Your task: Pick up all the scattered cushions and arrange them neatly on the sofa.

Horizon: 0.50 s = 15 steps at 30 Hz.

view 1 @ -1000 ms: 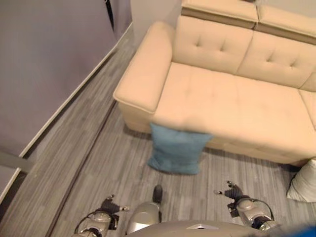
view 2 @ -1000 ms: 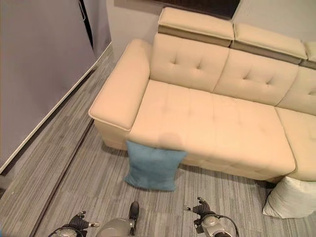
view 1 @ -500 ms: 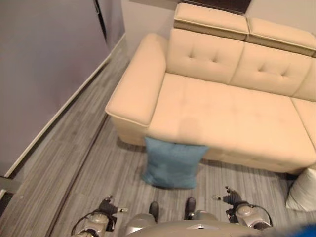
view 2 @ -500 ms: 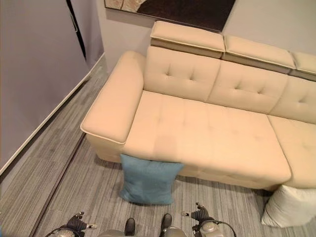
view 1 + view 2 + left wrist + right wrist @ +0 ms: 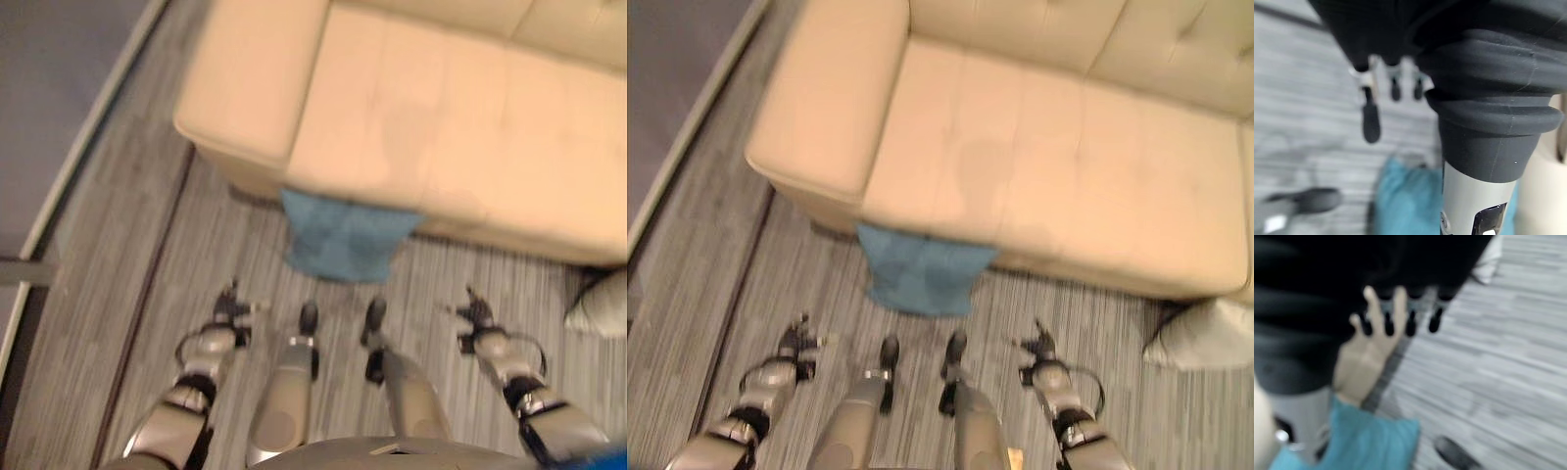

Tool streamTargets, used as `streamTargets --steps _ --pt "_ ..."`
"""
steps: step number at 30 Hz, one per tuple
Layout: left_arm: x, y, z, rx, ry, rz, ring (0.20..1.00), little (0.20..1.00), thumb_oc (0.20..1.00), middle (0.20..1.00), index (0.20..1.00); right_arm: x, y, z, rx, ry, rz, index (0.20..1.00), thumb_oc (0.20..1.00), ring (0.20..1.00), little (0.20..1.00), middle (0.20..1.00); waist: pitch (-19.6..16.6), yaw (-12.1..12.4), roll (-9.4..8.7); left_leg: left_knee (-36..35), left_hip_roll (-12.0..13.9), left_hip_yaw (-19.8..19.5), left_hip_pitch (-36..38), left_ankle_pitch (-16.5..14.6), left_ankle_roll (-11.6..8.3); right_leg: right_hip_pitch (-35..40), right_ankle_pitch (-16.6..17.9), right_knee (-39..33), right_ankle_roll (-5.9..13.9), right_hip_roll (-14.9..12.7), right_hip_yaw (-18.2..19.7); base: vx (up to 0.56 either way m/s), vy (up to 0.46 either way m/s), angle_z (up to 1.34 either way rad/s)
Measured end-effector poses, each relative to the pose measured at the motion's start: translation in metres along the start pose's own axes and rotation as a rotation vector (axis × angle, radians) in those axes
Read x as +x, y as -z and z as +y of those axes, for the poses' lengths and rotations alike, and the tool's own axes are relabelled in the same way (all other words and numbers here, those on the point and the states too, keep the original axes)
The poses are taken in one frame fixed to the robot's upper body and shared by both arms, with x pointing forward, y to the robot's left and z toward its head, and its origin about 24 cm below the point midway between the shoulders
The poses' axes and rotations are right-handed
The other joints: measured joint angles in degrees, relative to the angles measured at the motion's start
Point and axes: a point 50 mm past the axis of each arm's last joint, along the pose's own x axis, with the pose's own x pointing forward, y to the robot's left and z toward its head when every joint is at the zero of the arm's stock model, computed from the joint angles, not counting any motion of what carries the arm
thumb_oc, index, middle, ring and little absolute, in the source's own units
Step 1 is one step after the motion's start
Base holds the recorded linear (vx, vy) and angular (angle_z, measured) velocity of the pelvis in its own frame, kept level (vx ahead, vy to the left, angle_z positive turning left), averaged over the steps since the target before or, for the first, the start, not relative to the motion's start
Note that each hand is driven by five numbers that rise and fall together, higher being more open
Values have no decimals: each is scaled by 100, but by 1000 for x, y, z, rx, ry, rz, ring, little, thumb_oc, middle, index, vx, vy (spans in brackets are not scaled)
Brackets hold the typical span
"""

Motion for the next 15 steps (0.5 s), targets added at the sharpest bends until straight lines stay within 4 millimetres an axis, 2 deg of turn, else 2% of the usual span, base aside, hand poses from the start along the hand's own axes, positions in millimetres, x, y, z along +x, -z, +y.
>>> streamTargets --steps 1,3,4,6,8,9,10,13,15 --pt "6 -23 -3 -33 -7 -67 1000 1000 1000 1000 1000 5 -23 1 34 21 -72 1000 1000 1000 1000 1000 105 -3 -17 156 44 75 -322 -4 21 -331 -16 116 -24 -18 38 -148 84 -23" --pt "11 -44 -7 -38 -4 -125 1000 1000 1000 1000 1000 10 -47 0 68 45 -133 1000 1000 1000 1000 1000 146 -62 -22 471 60 95 -839 -68 29 -824 7 345 0 -23 86 -93 79 -16" --pt "15 -64 -6 -46 -18 -175 1000 1000 1000 1000 1000 15 -68 -2 89 71 -185 1000 1000 1000 1000 1000 178 -105 -11 792 81 91 -1390 -169 62 -1368 -47 662 -68 -36 115 -46 72 -8" --pt "20 -94 -5 -60 -34 -244 1000 1000 1000 1000 1000 18 -99 -4 128 95 -256 1000 1000 1000 1000 1000 224 -212 -15 1050 91 147 -1920 -176 67 -1902 -3 865 -118 -56 173 -13 85 -12" --pt "22 -148 -5 -23 -42 -385 1000 1000 1000 1000 1000 21 -147 -14 173 149 -371 1000 1000 1000 1000 1000 397 -288 14 1539 100 221 -2713 -304 148 -2734 -29 1341 -178 -105 272 13 84 -20" --pt "19 -189 -3 -46 -51 -495 1000 1000 1000 1000 1000 18 -180 -23 197 171 -468 1000 1000 1000 1000 1000 687 -305 21 1801 98 269 -3029 -363 172 -3076 -62 1611 -176 -138 344 45 37 -17" --pt "13 -220 -2 -56 -57 -581 1000 1000 1000 1000 1000 15 -202 -27 215 183 -526 1000 1000 1000 1000 1000 926 -347 9 1940 106 315 -3238 -392 197 -3289 -84 1742 -177 -167 377 51 18 -13" --pt "7 -240 -5 -81 -66 -638 1000 1000 1000 1000 1000 13 -210 -26 216 193 -552 1000 1000 1000 1000 1000 981 -358 13 2022 122 304 -3445 -427 216 -3458 -110 1806 -201 -169 355 16 -1 -2" --pt "7 -231 -8 -80 -55 -625 1000 1000 1000 1000 1000 14 -203 -25 207 192 -537 1000 1000 1000 1000 1000 980 -369 13 1998 118 303 -3330 -419 219 -3348 -102 1774 -205 -175 346 17 6 2"
